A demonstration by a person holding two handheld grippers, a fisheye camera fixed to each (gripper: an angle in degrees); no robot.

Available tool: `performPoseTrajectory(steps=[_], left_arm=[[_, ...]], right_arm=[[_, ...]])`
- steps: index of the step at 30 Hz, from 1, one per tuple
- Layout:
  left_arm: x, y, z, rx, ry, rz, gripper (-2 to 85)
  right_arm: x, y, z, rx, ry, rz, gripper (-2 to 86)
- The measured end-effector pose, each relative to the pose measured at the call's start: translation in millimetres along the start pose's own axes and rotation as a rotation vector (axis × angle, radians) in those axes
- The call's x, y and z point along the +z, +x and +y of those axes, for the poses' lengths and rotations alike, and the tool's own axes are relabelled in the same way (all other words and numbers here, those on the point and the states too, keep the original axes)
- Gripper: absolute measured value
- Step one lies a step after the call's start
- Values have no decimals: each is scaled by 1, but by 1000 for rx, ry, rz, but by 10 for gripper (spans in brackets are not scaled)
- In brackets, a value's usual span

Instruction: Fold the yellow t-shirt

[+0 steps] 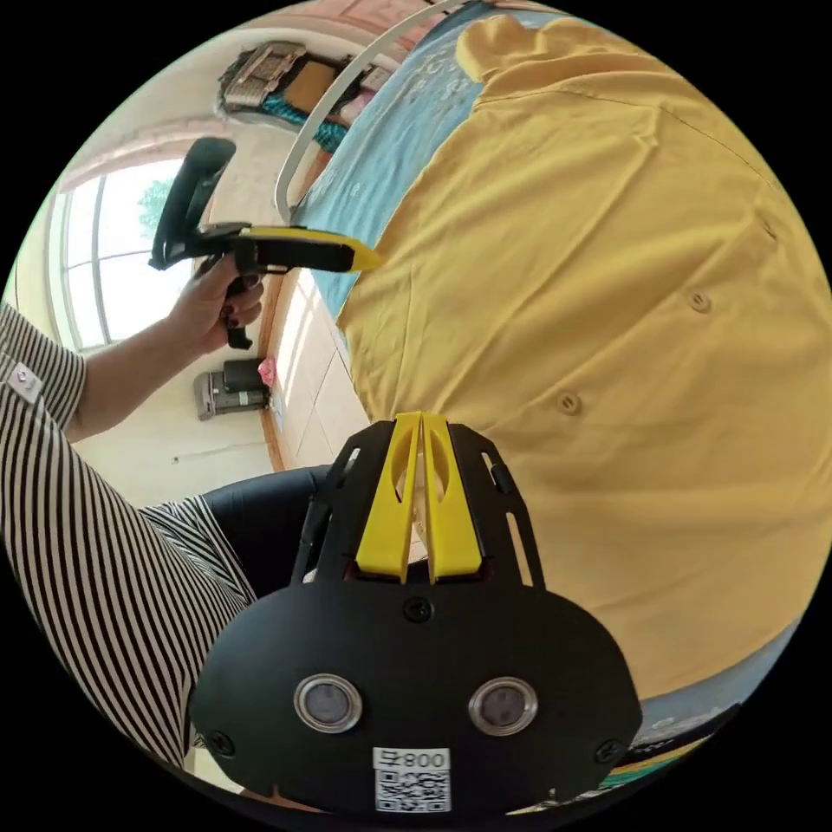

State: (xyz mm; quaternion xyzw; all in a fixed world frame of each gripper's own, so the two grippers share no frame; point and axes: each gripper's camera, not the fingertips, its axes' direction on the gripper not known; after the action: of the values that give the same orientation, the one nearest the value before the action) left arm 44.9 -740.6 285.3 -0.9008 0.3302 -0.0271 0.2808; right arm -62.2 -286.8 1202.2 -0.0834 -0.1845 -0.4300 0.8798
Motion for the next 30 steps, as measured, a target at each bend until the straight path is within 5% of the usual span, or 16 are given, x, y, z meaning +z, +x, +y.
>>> performPoseTrajectory(steps=[5, 14, 30], left_arm=[[41, 60, -7, 185, -150, 195, 2], [92, 106, -15, 263, -318, 168, 2], [92, 127, -26, 254, -357, 167, 2]], right_arm=[[-53, 41, 95, 365, 159, -1, 2], [-87, 80, 237, 849, 189, 119, 23], [-132, 33, 271, 877, 244, 165, 6]])
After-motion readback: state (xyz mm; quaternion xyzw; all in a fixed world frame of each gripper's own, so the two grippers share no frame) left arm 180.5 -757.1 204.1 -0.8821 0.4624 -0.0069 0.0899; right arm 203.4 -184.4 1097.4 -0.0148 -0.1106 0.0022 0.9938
